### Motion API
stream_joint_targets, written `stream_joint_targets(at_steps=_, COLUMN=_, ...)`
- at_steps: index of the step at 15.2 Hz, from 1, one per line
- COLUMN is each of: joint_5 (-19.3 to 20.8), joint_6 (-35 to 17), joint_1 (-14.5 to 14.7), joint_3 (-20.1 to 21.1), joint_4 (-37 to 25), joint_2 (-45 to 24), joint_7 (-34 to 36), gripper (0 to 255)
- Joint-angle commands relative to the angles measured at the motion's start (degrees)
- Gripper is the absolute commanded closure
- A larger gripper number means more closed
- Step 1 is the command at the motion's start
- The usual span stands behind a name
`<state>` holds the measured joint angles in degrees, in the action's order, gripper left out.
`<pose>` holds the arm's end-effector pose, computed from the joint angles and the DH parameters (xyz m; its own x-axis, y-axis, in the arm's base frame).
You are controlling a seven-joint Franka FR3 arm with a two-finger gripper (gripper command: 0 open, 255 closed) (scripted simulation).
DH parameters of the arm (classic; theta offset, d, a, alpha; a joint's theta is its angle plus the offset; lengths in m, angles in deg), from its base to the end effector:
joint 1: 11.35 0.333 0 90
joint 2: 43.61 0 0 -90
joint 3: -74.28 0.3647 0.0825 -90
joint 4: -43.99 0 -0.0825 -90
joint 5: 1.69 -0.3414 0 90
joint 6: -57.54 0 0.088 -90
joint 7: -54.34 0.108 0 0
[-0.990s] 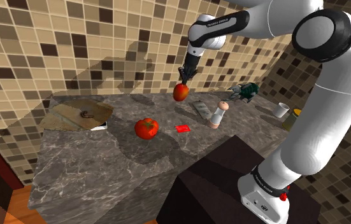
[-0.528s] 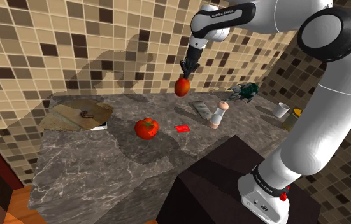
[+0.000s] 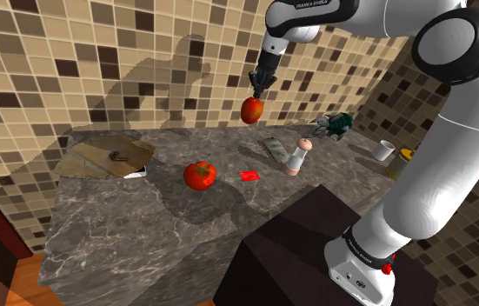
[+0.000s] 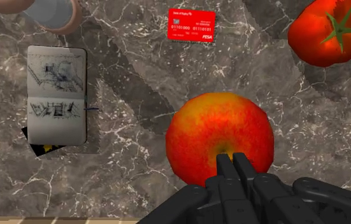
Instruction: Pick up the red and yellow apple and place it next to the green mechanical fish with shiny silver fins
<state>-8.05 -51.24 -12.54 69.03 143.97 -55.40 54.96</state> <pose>0.5829 -0.0531 0.5114 0.9861 -0.1571 -0.0534 -0.1612 -0.9834 -0.0837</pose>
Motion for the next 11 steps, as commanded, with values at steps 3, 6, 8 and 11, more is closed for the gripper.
stream_joint_targets(at_steps=3, joint_5=0.15, joint_6=2.76, joint_1=0.01, joint_3=-0.02, joint_4=-2.09, joint_2=0.66, joint_7=0.31, gripper=255)
stream_joint_targets(at_steps=6, joint_5=0.24, joint_6=4.96, joint_1=-0.01, joint_3=-0.04, joint_4=-4.0, joint_2=0.96, joint_7=0.51, gripper=255)
stream_joint_targets(at_steps=8, joint_5=0.29, joint_6=6.45, joint_1=-0.03, joint_3=-0.06, joint_4=-5.36, joint_2=1.1, joint_7=0.64, gripper=255)
stream_joint_targets(at_steps=11, joint_5=0.35, joint_6=8.71, joint_1=-0.07, joint_3=-0.08, joint_4=-7.52, joint_2=1.2, joint_7=0.83, gripper=255)
